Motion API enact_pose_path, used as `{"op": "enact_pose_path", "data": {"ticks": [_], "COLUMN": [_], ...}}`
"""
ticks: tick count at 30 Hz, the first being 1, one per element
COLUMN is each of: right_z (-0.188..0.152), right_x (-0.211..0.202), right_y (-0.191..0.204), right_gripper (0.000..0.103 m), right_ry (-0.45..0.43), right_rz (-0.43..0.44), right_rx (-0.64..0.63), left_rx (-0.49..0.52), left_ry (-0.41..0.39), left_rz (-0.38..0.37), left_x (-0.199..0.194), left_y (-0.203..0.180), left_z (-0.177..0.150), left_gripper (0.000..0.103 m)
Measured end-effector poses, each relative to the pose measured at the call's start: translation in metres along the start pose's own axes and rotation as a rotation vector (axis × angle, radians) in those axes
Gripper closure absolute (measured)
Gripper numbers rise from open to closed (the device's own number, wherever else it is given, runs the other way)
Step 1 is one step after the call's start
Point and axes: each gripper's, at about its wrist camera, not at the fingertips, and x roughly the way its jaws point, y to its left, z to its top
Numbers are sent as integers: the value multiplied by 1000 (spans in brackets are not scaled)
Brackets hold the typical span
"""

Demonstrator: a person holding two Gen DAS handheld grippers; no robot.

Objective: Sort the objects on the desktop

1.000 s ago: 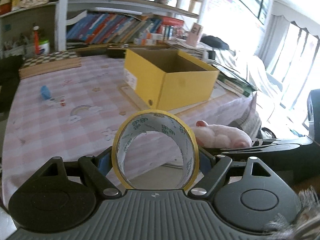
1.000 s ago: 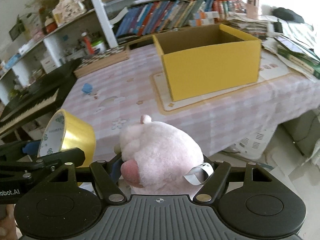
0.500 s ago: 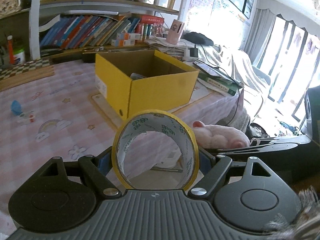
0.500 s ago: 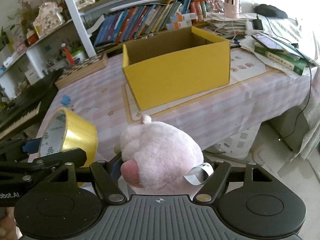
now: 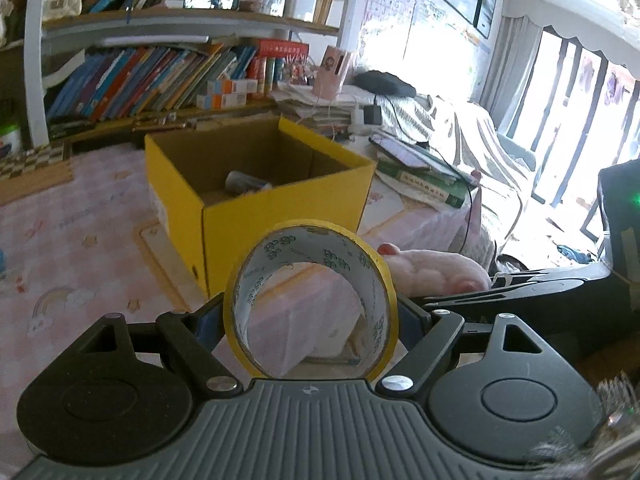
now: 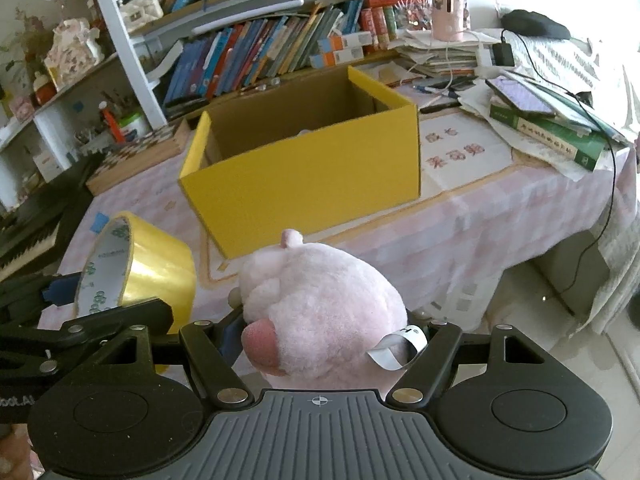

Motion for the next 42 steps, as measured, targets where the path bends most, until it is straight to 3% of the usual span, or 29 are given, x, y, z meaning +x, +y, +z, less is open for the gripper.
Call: {"op": "enact_pose_path", "data": {"ticks": [7,16,25,32,42], "right_z": [33,94,153,180,206], "right_x": [8,11,51,103,169], "right_y": [-23,-39,-36,-30,-6], "right_gripper": [29,29,29,29,28], "right_ry": [-46,-187,-258,-196,-63], "right_rz": [21,91,177,210,223], "right_rx": [-34,-108,-223,-256,-375], "left_rx": [7,51,121,197,234], "left_ry": [-48,-124,-146,-67,76], "left_rz": [26,75,221,298,330], "left_x": [18,35,76,124,183], "left_y": [-12,-25,-7,6,21], "left_z": [27,71,114,126,136], "left_gripper": [22,22,22,22,22]}}
